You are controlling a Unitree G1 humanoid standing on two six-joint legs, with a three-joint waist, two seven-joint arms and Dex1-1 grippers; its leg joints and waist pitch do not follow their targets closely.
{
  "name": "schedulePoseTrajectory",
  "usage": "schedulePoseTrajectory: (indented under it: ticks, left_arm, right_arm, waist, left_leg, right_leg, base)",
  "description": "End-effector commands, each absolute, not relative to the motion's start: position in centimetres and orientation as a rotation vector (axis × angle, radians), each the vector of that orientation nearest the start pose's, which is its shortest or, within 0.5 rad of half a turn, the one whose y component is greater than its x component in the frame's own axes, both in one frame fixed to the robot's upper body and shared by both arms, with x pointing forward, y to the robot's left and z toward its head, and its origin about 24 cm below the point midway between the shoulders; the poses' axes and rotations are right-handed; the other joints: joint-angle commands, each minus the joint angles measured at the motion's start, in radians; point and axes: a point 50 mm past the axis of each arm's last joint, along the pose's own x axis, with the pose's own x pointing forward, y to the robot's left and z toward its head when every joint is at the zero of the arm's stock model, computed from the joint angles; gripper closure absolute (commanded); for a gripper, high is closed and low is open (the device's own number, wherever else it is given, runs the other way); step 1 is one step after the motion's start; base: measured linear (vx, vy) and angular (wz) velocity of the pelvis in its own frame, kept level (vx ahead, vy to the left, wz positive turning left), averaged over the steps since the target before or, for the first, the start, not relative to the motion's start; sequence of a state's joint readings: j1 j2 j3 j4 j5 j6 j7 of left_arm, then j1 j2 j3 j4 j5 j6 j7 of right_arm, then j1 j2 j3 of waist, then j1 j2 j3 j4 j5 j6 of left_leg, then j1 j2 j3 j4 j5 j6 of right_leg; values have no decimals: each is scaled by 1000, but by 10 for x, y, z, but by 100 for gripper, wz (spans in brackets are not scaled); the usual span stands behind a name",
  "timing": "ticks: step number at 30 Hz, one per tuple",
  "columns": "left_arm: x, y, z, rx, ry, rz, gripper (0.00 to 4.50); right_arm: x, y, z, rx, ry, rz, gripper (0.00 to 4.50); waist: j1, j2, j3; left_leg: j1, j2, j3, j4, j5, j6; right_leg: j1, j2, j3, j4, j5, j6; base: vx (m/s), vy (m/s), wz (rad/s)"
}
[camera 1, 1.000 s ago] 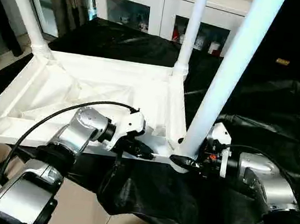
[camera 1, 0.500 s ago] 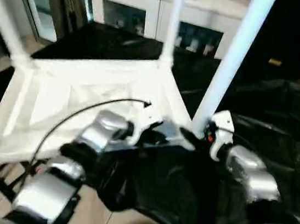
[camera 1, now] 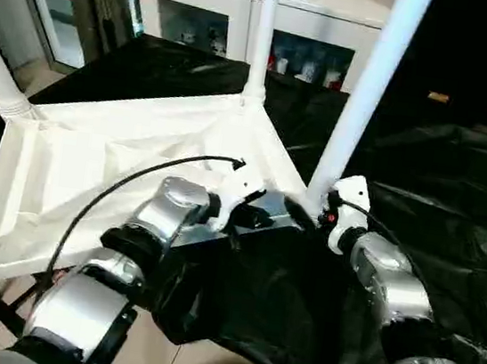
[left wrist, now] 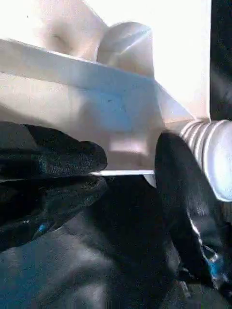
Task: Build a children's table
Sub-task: Rotate leg to tighten
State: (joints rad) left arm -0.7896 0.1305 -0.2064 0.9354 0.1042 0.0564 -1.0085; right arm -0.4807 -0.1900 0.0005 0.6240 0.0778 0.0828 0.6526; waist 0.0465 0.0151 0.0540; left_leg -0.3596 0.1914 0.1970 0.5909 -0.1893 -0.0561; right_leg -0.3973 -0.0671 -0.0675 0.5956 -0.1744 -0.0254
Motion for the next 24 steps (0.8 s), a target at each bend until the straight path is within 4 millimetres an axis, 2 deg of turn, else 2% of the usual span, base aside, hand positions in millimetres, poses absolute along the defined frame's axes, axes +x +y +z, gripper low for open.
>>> schedulePoseTrajectory:
  ticks: [1, 2, 4, 7, 11, 12, 16, 19, 24]
  left_arm:
    - [339, 53, 70, 292, 261, -1368, 450]
    - [336, 57, 69, 295, 270, -1407, 450]
    - [334, 62, 68, 300, 280, -1450, 450]
    - [330, 72, 67, 316, 307, -1506, 450]
    - [328, 84, 65, 338, 337, -1543, 450]
    - [327, 87, 65, 340, 344, -1547, 450]
    - [326, 94, 65, 342, 363, -1566, 450]
    - [325, 96, 66, 338, 371, -1579, 450]
    - [324, 94, 66, 335, 366, -1586, 450]
  right_arm:
    - [311, -105, 25, -28, 290, 956, 54]
    - [309, -111, 29, -25, 284, 996, 54]
    - [307, -118, 32, -22, 280, 1042, 54]
    - [301, -131, 37, -21, 298, 1123, 54]
    - [290, -145, 42, -25, 346, 1237, 54]
    - [289, -147, 42, -28, 354, 1250, 79]
    - [285, -152, 44, -25, 373, 1282, 111]
    - [284, -152, 45, -17, 382, 1298, 128]
    - [281, -146, 42, -14, 392, 1304, 166]
  waist:
    - [3, -12, -64]
    - [4, -11, -65]
    - [11, -9, -71]
    - [18, -8, -75]
    - [27, -9, -69]
    - [31, -8, -68]
    - [40, -8, -64]
    - [41, -9, -65]
    - [41, -9, -68]
  left_leg:
    - [0, 39, -22, -65, -173, 92]
    - [-2, 40, -23, -65, -165, 95]
    - [-2, 46, -20, -60, -124, 116]
    - [0, 48, -16, -56, -100, 135]
    - [4, 48, -15, -58, -135, 131]
    - [3, 50, -16, -59, -147, 123]
    - [10, 50, -15, -63, -186, 84]
    - [9, 50, -17, -64, -178, 72]
    - [5, 49, -18, -63, -153, 75]
  right_leg:
    - [53, -84, 48, -81, -263, -202]
    - [56, -83, 47, -79, -251, -205]
    - [57, -78, 46, -64, -151, -239]
    - [52, -77, 46, -53, -51, -273]
    - [52, -78, 45, -60, -107, -266]
    - [51, -81, 46, -63, -140, -259]
    - [44, -82, 47, -74, -239, -230]
    - [44, -82, 48, -74, -252, -218]
    - [47, -82, 47, -69, -214, -222]
  base:
    - [0, 0, 0]
    - [0, 0, 0]
    - [0, 0, 0]
    - [0, 0, 0]
    - [0, 0, 0]
    - [0, 0, 0]
    - [0, 0, 0]
    - [0, 0, 0]
    - [0, 0, 0]
